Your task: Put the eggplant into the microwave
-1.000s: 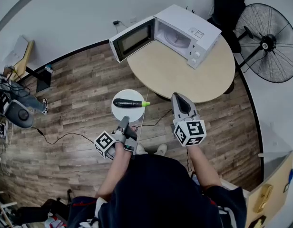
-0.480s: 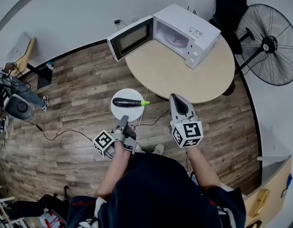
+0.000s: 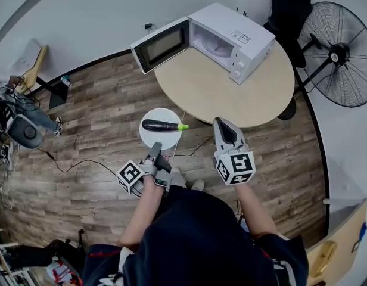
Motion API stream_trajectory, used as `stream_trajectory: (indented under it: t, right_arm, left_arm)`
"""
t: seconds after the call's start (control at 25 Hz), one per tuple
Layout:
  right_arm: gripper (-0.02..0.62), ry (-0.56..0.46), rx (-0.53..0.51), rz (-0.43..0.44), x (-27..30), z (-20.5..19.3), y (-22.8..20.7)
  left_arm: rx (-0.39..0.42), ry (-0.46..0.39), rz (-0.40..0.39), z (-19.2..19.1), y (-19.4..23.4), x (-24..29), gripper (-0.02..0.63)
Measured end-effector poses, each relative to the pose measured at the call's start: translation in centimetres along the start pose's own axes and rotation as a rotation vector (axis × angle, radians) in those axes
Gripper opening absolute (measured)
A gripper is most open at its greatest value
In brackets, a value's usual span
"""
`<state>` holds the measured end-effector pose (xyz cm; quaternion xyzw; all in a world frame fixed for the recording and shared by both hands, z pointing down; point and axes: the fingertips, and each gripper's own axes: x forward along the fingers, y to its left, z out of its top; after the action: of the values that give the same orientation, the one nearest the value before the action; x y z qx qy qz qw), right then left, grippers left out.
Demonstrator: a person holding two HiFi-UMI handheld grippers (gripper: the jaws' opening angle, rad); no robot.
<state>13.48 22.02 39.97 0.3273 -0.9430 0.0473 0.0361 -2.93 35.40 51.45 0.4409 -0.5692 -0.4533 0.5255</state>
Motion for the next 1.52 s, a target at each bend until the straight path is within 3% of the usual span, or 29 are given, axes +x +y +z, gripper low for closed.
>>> stream_trajectory:
  t: [0.32,0.56,1.52]
  right_arm:
    - [0.011,-0.004,0.008,-0.001,0.9,0.0,-1.6]
    - [0.011,0.016,0.005,-0.005,3.8,-0.5,-3.4]
    - [0.011,0.073,0.020,-0.125,25.3,2.0,-10.7]
  left_arm:
    - [0.000,0.004,0.011,-0.6,-0.1,1.9,0.026]
    - [0.018,0.000,0.009,1.2,-0.3,5.4,0.026]
    - [-0.005,0.166,0.004,11.9,-5.2,27.5,0.028]
